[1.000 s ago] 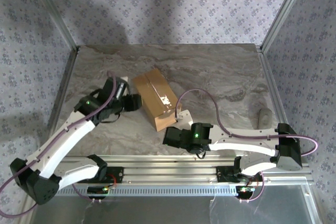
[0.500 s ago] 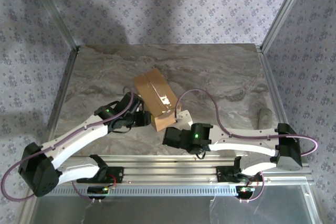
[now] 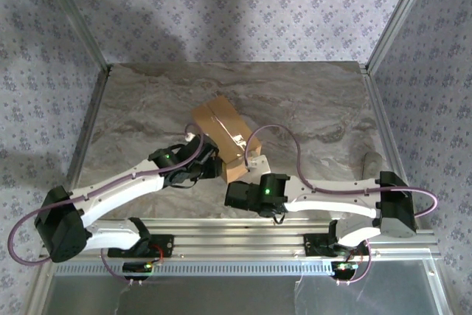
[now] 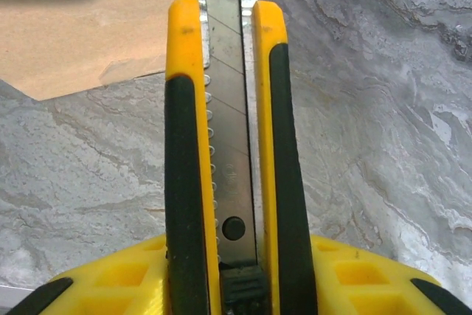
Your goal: Unpack the express box
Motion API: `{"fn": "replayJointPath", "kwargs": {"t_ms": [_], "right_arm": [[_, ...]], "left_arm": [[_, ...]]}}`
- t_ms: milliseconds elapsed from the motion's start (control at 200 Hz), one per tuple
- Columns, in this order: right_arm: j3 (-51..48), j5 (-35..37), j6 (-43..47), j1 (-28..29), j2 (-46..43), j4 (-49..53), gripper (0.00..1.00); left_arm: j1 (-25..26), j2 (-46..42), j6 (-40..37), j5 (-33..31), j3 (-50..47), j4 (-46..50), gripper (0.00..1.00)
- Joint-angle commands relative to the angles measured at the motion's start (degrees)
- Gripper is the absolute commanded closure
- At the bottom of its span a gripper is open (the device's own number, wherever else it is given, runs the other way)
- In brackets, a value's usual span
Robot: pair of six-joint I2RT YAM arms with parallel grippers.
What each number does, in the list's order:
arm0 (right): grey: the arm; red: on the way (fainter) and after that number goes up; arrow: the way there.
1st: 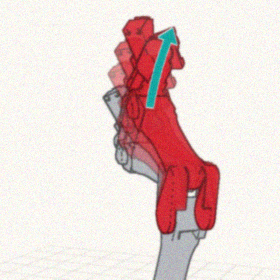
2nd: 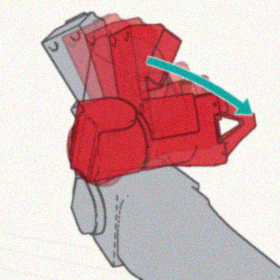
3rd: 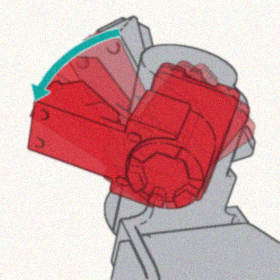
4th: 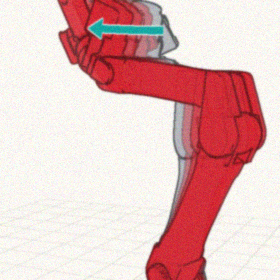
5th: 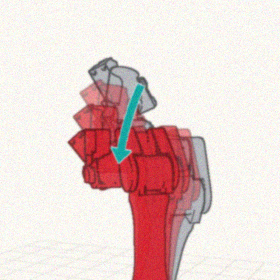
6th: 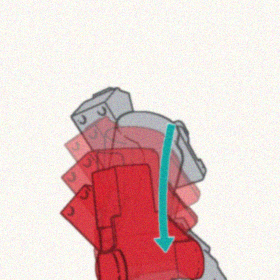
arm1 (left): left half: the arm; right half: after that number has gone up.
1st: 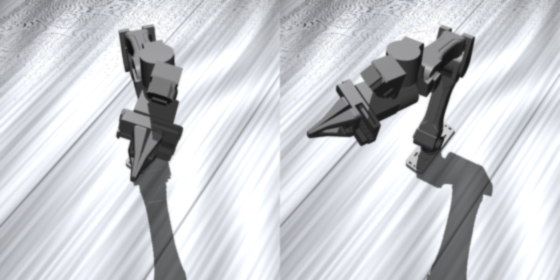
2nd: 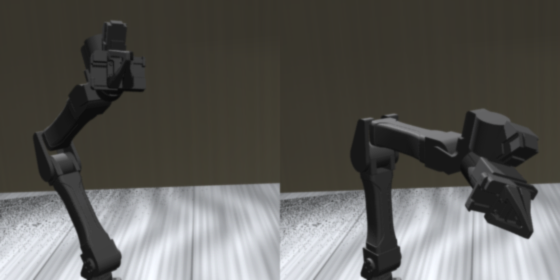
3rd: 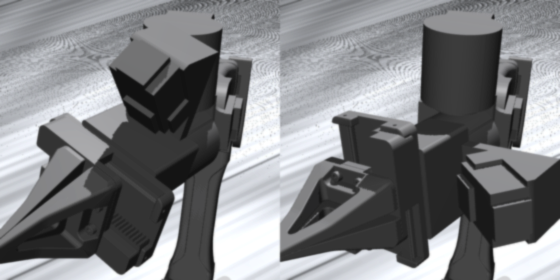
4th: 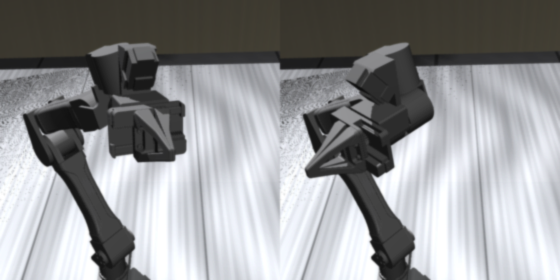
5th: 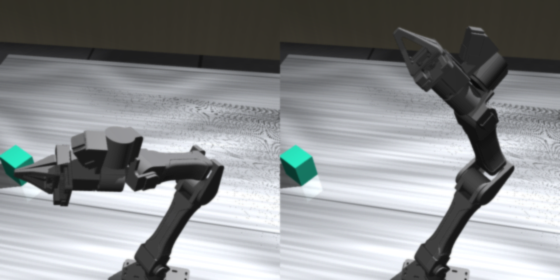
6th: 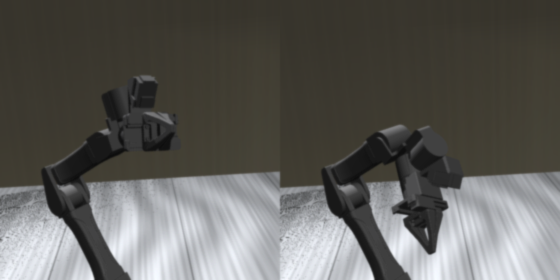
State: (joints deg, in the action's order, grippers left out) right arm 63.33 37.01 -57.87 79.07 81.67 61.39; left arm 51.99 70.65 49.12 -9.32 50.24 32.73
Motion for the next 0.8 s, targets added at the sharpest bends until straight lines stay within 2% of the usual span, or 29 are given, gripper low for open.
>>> {"fn": "replayJointPath", "kwargs": {"t_ms": [0,795], "right_arm": [[3.5,-4.2,5.6,4.2,1.0,-9.3,1.00],[3.6,-11.8,13.3,6.7,1.2,-18.8,1.00]], "left_arm": [[3.1,3.0,0.8,3.7,2.1,-8.2,0.48],[7.6,7.5,5.7,2.0,4.3,-12.5,0.48]]}}
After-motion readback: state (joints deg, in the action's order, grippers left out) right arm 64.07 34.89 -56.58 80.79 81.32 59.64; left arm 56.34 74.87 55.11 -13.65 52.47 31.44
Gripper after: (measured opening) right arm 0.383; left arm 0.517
